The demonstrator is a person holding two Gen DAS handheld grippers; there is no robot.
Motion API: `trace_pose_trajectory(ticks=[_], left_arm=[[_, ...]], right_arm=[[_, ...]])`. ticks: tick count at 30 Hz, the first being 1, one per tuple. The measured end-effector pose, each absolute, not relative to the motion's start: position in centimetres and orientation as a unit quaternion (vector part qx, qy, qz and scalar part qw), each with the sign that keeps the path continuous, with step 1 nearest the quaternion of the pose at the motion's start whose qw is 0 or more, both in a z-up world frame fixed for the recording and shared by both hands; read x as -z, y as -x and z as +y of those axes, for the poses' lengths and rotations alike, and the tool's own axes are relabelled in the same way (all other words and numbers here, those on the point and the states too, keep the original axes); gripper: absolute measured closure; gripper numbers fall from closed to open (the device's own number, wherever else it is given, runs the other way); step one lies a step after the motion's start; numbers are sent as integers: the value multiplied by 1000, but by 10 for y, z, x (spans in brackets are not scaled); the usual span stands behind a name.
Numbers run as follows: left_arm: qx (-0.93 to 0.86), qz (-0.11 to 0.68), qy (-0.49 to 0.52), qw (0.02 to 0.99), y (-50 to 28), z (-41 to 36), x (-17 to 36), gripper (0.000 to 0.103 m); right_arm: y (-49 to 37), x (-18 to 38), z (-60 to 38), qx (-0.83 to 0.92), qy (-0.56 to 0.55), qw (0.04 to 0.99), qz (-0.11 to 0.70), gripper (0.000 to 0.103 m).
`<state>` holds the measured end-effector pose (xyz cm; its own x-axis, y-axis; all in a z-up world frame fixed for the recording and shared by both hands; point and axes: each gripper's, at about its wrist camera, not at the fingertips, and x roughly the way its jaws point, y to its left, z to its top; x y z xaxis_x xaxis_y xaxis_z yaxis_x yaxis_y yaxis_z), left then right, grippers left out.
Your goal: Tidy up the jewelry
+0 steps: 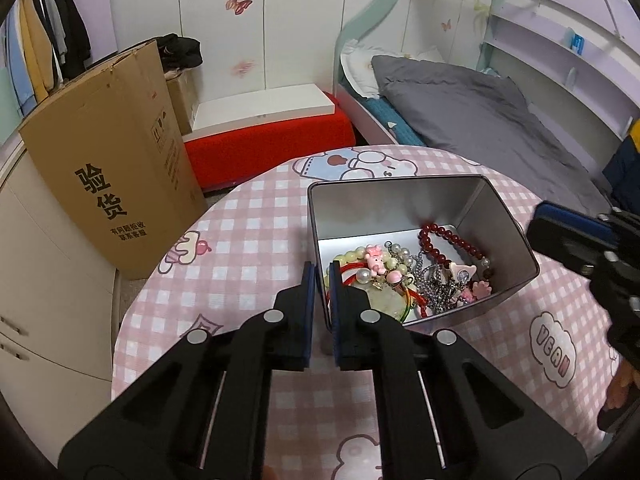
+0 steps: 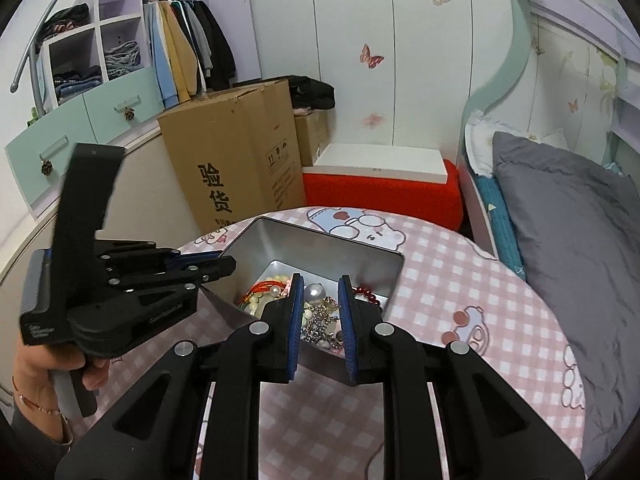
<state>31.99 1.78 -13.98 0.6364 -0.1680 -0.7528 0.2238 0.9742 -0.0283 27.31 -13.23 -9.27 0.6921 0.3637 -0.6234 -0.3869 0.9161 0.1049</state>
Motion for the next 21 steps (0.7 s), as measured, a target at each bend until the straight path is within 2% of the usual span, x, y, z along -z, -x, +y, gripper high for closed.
trace_pose_trajectory(ticks=[5, 10, 21], left_arm=[[107, 412, -36, 904, -319, 17, 140, 95], [105, 408, -40, 906, -316, 15, 137, 95], [84, 383, -33, 919, -287, 18, 105, 95]], right_arm=[[-280, 97, -132, -205, 5, 920, 334, 86], [-275, 92, -138, -198, -6, 925, 324, 72], [-237, 61, -159, -185, -33, 939, 287, 62]])
